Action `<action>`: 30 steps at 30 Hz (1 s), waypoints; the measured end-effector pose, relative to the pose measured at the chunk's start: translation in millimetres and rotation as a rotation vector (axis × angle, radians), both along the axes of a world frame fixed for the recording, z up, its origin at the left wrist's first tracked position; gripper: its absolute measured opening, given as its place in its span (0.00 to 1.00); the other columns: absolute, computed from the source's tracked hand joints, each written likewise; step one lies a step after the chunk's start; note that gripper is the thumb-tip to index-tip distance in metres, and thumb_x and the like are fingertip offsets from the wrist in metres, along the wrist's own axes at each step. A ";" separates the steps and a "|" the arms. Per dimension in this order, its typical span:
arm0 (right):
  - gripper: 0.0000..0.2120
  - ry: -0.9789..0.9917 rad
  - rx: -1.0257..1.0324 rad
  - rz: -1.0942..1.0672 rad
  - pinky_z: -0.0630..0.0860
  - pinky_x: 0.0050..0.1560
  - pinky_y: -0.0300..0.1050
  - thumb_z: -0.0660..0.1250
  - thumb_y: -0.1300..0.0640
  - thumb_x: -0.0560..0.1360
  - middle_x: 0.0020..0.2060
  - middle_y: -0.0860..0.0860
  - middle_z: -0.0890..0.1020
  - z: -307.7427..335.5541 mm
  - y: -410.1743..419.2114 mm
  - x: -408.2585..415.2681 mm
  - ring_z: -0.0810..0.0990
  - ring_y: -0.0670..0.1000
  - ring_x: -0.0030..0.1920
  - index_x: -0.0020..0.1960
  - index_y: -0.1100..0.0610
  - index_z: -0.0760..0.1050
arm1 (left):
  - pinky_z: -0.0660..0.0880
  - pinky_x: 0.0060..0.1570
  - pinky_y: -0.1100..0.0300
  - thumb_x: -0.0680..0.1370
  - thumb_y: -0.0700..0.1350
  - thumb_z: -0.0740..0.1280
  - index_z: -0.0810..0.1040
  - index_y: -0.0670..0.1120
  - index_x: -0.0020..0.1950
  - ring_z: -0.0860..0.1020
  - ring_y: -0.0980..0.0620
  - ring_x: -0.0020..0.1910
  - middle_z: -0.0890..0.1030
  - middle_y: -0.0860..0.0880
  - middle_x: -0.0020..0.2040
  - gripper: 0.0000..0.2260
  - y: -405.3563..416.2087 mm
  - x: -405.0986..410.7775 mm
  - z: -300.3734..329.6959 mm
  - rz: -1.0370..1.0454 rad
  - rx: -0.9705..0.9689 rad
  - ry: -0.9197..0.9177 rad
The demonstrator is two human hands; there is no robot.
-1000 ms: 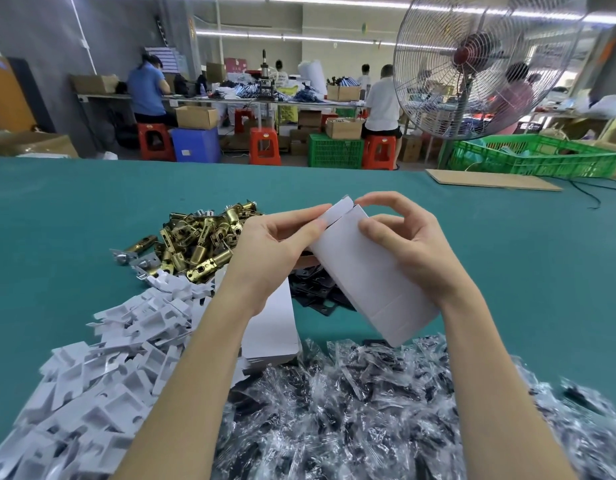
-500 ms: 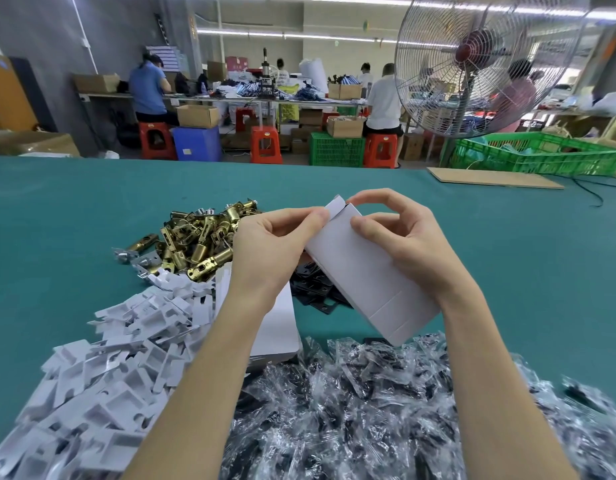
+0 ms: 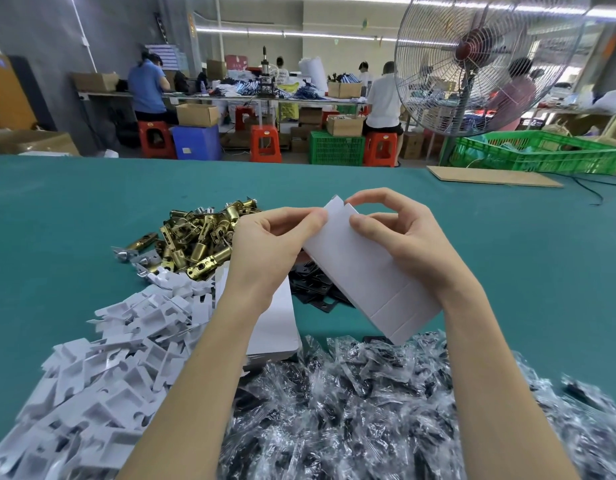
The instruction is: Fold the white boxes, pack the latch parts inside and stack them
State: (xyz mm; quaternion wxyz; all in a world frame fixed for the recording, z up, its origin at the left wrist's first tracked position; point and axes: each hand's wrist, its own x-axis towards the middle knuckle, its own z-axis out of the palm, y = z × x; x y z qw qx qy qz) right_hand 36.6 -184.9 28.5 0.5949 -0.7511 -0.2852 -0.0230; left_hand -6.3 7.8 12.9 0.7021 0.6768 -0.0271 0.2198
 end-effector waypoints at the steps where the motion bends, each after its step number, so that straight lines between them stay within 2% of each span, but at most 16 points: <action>1: 0.08 0.002 -0.002 0.000 0.77 0.38 0.37 0.71 0.46 0.78 0.43 0.49 0.88 0.1 0.2 -0.1 0.83 0.46 0.40 0.57 0.42 0.80 | 0.85 0.44 0.45 0.77 0.45 0.76 0.89 0.55 0.40 0.84 0.57 0.39 0.87 0.52 0.41 0.07 0.6 -0.5 0.2 -0.008 -0.004 -0.002; 5: 0.08 0.007 -0.010 -0.004 0.77 0.38 0.36 0.71 0.46 0.78 0.43 0.49 0.88 0.2 -1.5 0.1 0.83 0.46 0.40 0.57 0.42 0.80 | 0.84 0.46 0.43 0.77 0.44 0.75 0.89 0.53 0.43 0.85 0.54 0.42 0.88 0.50 0.43 0.05 0.4 -0.1 -1.5 -0.026 0.021 -0.012; 8: 0.08 -0.013 -0.003 -0.022 0.76 0.39 0.37 0.71 0.46 0.78 0.42 0.50 0.87 -0.2 -2.7 1.7 0.82 0.45 0.39 0.56 0.42 0.80 | 0.84 0.49 0.47 0.78 0.45 0.74 0.89 0.52 0.47 0.85 0.55 0.44 0.88 0.52 0.44 0.04 -1.9 1.2 -3.2 -0.030 0.081 -0.055; 10: 0.07 -0.031 0.023 -0.041 0.76 0.41 0.40 0.71 0.47 0.79 0.42 0.50 0.87 -1.3 -4.1 4.0 0.81 0.46 0.39 0.57 0.41 0.80 | 0.83 0.50 0.52 0.79 0.46 0.74 0.88 0.51 0.52 0.85 0.56 0.47 0.88 0.54 0.46 0.05 -4.6 1.9 -4.6 -0.043 0.129 -0.080; 13: 0.13 -0.042 0.052 -0.035 0.76 0.49 0.48 0.69 0.48 0.80 0.43 0.53 0.86 -3.0 -7.9 6.8 0.81 0.48 0.44 0.63 0.36 0.77 | 0.80 0.55 0.59 0.80 0.44 0.72 0.86 0.50 0.59 0.84 0.58 0.53 0.87 0.55 0.51 0.09 -8.1 4.0 -7.6 -0.113 0.155 -0.089; 15: 0.14 -0.044 0.046 -0.020 0.75 0.50 0.46 0.67 0.47 0.80 0.41 0.52 0.84 -3.5 -9.8 7.5 0.80 0.47 0.44 0.64 0.35 0.78 | 0.79 0.58 0.59 0.81 0.41 0.70 0.84 0.50 0.63 0.84 0.57 0.56 0.87 0.54 0.54 0.12 -9.8 6.3 -10.3 -0.146 0.194 -0.099; 18: 0.10 -0.040 0.048 -0.037 0.75 0.44 0.37 0.65 0.46 0.80 0.39 0.46 0.80 -4.3 -10.4 8.1 0.78 0.44 0.42 0.59 0.39 0.81 | 0.79 0.59 0.59 0.82 0.41 0.68 0.82 0.50 0.67 0.83 0.57 0.58 0.86 0.55 0.57 0.14 -13.1 8.5 -15.2 -0.165 0.216 -0.109; 20: 0.08 -0.017 0.052 -0.051 0.77 0.44 0.39 0.66 0.48 0.81 0.40 0.47 0.81 -6.9 -8.0 9.7 0.79 0.46 0.42 0.57 0.40 0.81 | 0.80 0.59 0.57 0.83 0.43 0.67 0.82 0.52 0.67 0.82 0.57 0.58 0.85 0.56 0.58 0.14 -16.2 10.6 -18.1 -0.156 0.201 -0.108; 23: 0.07 0.066 0.070 -0.083 0.79 0.44 0.46 0.64 0.49 0.83 0.42 0.48 0.83 -11.7 0.2 13.2 0.81 0.48 0.41 0.56 0.41 0.81 | 0.82 0.55 0.48 0.82 0.45 0.66 0.81 0.58 0.64 0.82 0.57 0.53 0.83 0.56 0.57 0.13 -18.1 13.3 -24.8 -0.176 0.107 -0.057; 25: 0.09 0.140 0.042 -0.082 0.80 0.42 0.42 0.62 0.48 0.84 0.47 0.47 0.84 -14.4 2.6 15.5 0.83 0.46 0.43 0.57 0.41 0.81 | 0.83 0.53 0.45 0.81 0.44 0.67 0.82 0.57 0.61 0.82 0.54 0.54 0.82 0.55 0.57 0.11 -14.1 16.5 -31.3 -0.156 0.095 -0.013; 27: 0.12 0.264 0.060 0.008 0.79 0.45 0.40 0.59 0.47 0.85 0.55 0.45 0.85 -17.7 -0.3 17.9 0.84 0.44 0.49 0.62 0.40 0.80 | 0.84 0.48 0.52 0.81 0.44 0.70 0.84 0.54 0.60 0.82 0.51 0.57 0.83 0.53 0.58 0.09 -7.8 19.7 -36.9 -0.113 0.033 0.056; 29: 0.15 0.396 0.190 0.155 0.80 0.52 0.46 0.61 0.48 0.82 0.63 0.48 0.83 -22.2 -5.2 20.7 0.84 0.52 0.58 0.66 0.43 0.79 | 0.82 0.42 0.61 0.81 0.48 0.70 0.86 0.52 0.55 0.84 0.50 0.54 0.85 0.51 0.56 0.06 -2.0 21.5 -39.9 -0.069 -0.107 0.170; 30: 0.17 0.435 0.247 0.217 0.81 0.51 0.48 0.63 0.51 0.80 0.64 0.51 0.83 -24.3 -7.1 21.1 0.84 0.56 0.59 0.67 0.46 0.79 | 0.82 0.40 0.63 0.81 0.51 0.70 0.86 0.51 0.53 0.86 0.48 0.50 0.87 0.50 0.53 0.07 -0.9 21.4 -40.0 -0.067 -0.183 0.233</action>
